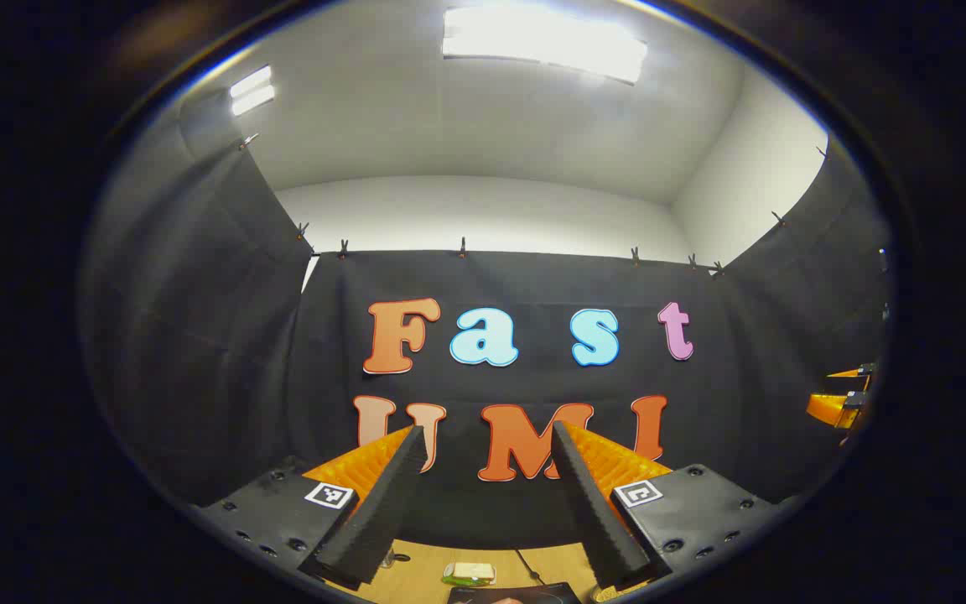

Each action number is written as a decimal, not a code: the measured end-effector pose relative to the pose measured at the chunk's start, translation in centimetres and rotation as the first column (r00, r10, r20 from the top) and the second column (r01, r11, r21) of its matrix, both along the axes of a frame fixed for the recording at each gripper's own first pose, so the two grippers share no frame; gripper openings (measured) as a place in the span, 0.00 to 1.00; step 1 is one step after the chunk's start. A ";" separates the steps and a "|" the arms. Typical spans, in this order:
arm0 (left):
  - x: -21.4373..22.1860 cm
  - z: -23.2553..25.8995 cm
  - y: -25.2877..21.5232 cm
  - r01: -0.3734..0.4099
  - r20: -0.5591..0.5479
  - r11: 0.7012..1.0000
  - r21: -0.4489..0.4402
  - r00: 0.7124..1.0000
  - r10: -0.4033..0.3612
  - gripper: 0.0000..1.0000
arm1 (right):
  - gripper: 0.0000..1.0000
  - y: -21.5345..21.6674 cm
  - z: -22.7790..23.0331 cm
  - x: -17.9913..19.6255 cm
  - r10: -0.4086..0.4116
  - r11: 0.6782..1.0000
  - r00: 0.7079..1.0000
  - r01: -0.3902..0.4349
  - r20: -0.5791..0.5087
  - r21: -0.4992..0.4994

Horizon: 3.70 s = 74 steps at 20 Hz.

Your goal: First push the handle of the pot to place it horizontally, then grasp the pot with both hands and set it on the induction cooktop.

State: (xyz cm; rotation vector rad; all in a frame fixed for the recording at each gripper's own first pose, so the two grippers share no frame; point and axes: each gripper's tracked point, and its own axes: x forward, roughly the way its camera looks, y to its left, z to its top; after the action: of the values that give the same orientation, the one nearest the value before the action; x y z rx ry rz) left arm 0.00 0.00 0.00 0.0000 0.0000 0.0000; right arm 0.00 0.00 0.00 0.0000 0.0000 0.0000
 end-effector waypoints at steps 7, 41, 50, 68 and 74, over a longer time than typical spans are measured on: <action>-0.1 -0.5 0.6 -0.028 -0.002 1.000 -0.001 1.000 0.028 0.98 | 0.93 0.2 -0.1 0.1 0.006 1.000 1.000 -0.006 0.007 -0.013; -1.5 -2.7 5.2 -0.218 0.045 0.964 0.154 0.976 0.214 0.98 | 0.81 11.8 -25.3 -2.4 0.328 0.944 0.740 -0.287 -0.587 0.164; -1.2 -5.1 7.7 -0.264 -0.001 0.946 0.189 0.963 0.270 0.98 | 0.25 14.1 -34.6 -8.3 0.359 0.928 0.498 -0.284 -0.789 0.242; -1.8 -7.1 7.9 -0.266 -0.047 0.941 0.208 0.959 0.281 0.97 | 0.00 16.2 -43.3 -16.2 0.426 0.900 0.123 -0.162 -0.896 0.405; -1.9 -7.7 8.2 -0.266 -0.063 0.942 0.206 0.957 0.284 0.97 | 0.00 16.6 -44.6 -17.3 0.438 0.896 0.063 -0.109 -0.897 0.430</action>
State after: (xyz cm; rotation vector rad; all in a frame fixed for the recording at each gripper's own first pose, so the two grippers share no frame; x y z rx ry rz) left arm -1.85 8.22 -7.72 0.1973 0.0926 0.2812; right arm -17.34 16.61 -44.61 0.2764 1.4546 0.4216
